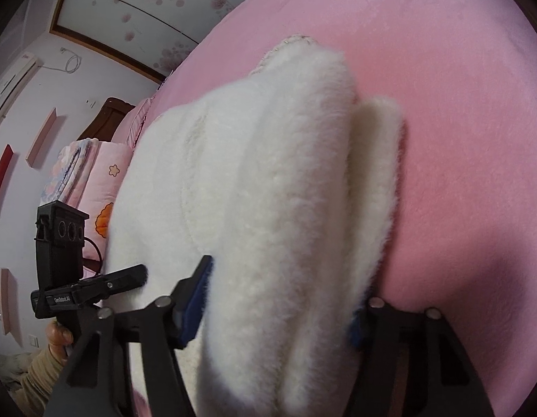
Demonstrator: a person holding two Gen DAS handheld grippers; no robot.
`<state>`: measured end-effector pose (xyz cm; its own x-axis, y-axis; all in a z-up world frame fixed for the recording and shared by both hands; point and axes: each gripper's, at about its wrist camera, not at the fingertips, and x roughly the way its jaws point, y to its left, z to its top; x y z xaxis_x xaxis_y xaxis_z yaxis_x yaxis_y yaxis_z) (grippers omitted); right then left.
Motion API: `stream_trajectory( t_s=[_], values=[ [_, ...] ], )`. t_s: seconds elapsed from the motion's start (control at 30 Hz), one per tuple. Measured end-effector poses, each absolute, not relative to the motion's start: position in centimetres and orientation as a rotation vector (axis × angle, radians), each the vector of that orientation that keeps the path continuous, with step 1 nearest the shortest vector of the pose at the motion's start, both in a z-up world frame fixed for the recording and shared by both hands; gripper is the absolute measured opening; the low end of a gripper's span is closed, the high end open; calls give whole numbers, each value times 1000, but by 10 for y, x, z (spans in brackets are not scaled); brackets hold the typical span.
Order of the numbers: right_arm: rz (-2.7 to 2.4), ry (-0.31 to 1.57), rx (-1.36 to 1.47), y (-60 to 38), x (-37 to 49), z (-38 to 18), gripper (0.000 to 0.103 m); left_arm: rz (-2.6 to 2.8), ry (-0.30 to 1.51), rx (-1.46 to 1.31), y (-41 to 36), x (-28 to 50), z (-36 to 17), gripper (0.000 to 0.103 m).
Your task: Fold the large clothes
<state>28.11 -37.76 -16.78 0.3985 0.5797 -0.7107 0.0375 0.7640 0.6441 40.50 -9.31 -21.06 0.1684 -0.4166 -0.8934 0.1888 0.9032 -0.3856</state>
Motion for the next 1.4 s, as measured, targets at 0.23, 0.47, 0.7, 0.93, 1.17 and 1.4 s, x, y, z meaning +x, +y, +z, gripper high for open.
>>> stream_trajectory(
  t_s=[0.23, 0.47, 0.7, 0.93, 1.17, 1.4],
  values=[
    [325, 1100, 553, -368, 273, -143, 42, -440, 1263, -166, -96, 396, -185, 75],
    [311, 1084, 522, -340, 254, -115, 40, -447, 1223, -113, -84, 377, -150, 73],
    [372, 1069, 547, -282, 228, -87, 40, -431, 1224, -114, -29, 350, -114, 73],
    [478, 1041, 519, -189, 251, -54, 40, -378, 1185, -130, 67, 354, -79, 73],
    [526, 987, 508, -118, 323, -35, 40, -371, 1116, -110, 151, 430, -57, 73],
    [512, 964, 551, -70, 408, -66, 40, -359, 1111, -101, 196, 533, -90, 73]
  ],
)
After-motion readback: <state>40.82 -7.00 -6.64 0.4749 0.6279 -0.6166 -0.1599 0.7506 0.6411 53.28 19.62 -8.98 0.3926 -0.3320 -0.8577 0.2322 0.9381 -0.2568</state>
